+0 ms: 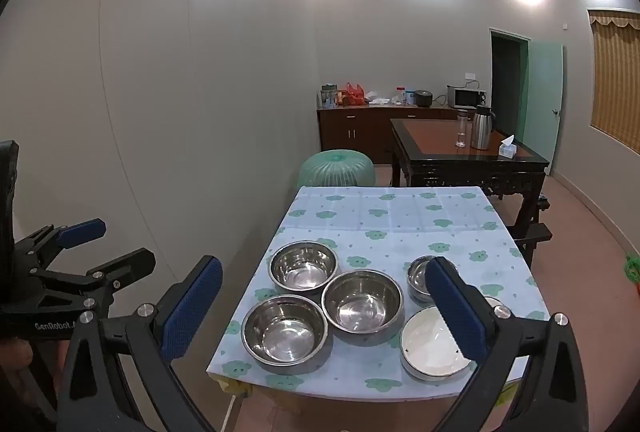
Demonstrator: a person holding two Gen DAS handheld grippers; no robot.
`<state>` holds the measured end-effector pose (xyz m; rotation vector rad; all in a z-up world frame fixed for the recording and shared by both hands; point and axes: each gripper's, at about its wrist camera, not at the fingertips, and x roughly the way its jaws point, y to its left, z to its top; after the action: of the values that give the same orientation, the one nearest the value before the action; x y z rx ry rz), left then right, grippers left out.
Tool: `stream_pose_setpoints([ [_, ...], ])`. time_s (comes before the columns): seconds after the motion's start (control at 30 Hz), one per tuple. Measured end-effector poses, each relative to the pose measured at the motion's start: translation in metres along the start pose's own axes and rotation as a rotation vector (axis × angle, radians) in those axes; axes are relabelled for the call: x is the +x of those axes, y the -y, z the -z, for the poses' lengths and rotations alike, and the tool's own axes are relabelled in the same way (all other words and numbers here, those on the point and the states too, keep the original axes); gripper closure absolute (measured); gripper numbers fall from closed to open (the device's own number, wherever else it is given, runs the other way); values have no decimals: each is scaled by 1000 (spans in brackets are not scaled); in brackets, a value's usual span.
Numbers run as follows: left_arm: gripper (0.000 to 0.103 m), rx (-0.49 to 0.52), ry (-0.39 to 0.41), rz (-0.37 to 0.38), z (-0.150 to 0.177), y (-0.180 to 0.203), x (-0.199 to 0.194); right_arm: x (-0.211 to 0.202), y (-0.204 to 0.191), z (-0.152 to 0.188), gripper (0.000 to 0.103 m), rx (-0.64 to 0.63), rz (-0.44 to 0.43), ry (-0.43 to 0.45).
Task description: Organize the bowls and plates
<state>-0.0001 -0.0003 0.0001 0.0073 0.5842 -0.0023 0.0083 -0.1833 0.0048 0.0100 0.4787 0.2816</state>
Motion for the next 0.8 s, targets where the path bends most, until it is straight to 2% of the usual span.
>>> stream_pose_setpoints([
  [0.03, 0, -10, -20, 6, -1, -1, 1, 0, 0, 0, 0, 0, 0, 1],
  [0.8, 0, -14, -2, -10, 2, -2, 14, 5, -2, 1, 0, -2, -3, -7],
])
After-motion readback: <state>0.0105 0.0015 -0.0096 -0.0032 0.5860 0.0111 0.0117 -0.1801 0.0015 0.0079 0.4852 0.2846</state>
